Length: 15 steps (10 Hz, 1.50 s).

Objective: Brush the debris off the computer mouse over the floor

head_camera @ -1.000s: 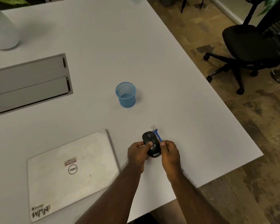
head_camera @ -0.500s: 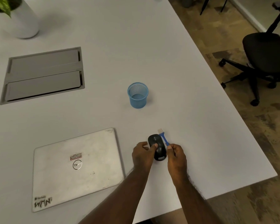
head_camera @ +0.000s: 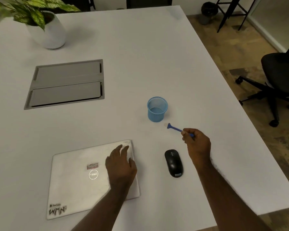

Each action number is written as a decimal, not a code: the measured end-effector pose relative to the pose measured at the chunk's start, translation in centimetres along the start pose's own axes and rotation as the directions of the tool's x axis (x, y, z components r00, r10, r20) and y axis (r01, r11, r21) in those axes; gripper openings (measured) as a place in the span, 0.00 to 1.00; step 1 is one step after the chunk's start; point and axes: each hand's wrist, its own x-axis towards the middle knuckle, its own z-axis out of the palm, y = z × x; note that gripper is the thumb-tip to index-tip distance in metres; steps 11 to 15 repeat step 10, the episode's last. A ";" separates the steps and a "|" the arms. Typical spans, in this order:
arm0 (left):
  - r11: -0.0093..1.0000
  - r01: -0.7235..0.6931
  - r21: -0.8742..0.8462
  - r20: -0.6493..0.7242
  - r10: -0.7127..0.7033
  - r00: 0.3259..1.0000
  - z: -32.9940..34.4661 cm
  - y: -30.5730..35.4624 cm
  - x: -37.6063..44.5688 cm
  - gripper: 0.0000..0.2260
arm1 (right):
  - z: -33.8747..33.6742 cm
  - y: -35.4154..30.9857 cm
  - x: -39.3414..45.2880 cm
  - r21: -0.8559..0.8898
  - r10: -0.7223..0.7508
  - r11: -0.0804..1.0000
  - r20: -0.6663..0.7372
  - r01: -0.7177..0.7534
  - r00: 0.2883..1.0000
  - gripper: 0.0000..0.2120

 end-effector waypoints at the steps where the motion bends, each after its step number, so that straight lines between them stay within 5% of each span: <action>1: 0.982 -0.023 0.187 0.082 0.007 0.997 -0.2 -2.9 0.2 0.28 | 1.7 -2.6 2.3 -0.037 -0.088 0.995 0.003 0.088 0.996 0.05; 4: 0.941 -0.127 0.313 0.210 0.062 0.976 -0.8 -9.1 1.2 0.28 | 6.3 -6.4 6.4 -0.335 -0.159 0.921 0.140 0.198 0.977 0.10; 8: 0.948 -0.132 0.290 0.266 0.053 0.963 -0.3 -9.6 1.2 0.29 | 8.5 -8.0 5.5 -0.649 -0.155 0.681 0.327 0.340 0.932 0.17; 15: 0.945 -0.186 0.269 0.237 0.122 0.964 -1.2 -10.1 1.8 0.30 | 6.9 -8.1 4.2 -0.623 -0.218 0.688 0.313 0.373 0.925 0.18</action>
